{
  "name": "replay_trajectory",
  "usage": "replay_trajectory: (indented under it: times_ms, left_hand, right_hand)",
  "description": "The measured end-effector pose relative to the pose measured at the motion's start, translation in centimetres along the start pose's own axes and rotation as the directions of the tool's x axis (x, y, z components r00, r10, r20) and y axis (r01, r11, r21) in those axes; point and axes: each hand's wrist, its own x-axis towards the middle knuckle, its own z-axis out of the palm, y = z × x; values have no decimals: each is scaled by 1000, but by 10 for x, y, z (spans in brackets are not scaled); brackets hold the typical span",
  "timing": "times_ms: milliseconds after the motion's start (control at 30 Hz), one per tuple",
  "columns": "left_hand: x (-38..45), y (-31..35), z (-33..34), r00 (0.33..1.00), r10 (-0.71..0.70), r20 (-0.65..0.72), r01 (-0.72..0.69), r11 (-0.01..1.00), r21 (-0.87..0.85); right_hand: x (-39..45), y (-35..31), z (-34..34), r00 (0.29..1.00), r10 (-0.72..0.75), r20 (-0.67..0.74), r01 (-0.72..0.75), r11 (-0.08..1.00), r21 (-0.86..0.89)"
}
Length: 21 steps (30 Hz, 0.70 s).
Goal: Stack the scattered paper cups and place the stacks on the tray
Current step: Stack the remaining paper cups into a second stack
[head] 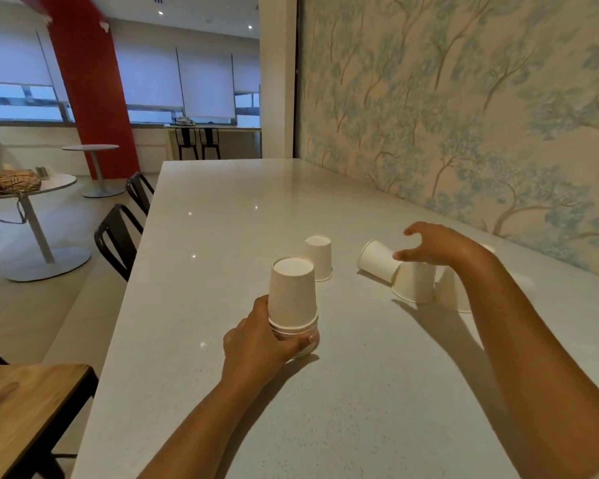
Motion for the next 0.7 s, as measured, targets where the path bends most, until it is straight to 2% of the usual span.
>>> replay_trajectory:
  times_ms: [133, 333, 400, 467, 533, 633, 700]
  left_hand:
    - [0, 0, 0, 1000, -2, -2, 2, 1000, 4]
    - [1, -1, 0, 1000, 6, -2, -6, 1000, -1]
    - [1, 0, 0, 1000, 4, -4, -4, 1000, -5]
    - [1, 0, 0, 1000, 5, -3, -5, 1000, -1]
    - [0, 0, 0, 1000, 7, 1, -7, 1000, -2]
    - [-2, 0, -1, 1000, -3, 9, 3, 1000, -3]
    - [-1, 1, -2, 1000, -3, -6, 3, 1000, -3]
  right_hand:
    - [13, 21, 12, 992, 119, 51, -109, 980, -167]
    - [10, 16, 11, 995, 86, 58, -72, 975, -211]
    - [3, 8, 4, 992, 69, 105, -46, 976, -211]
    - [-7, -3, -8, 992, 2, 124, 13, 992, -122]
    - [-21, -18, -21, 992, -105, 74, 102, 994, 48]
    - [-46, -47, -35, 963, -260, -64, 266, 906, 328]
    - [-63, -68, -38, 930, -339, -140, 366, 837, 407]
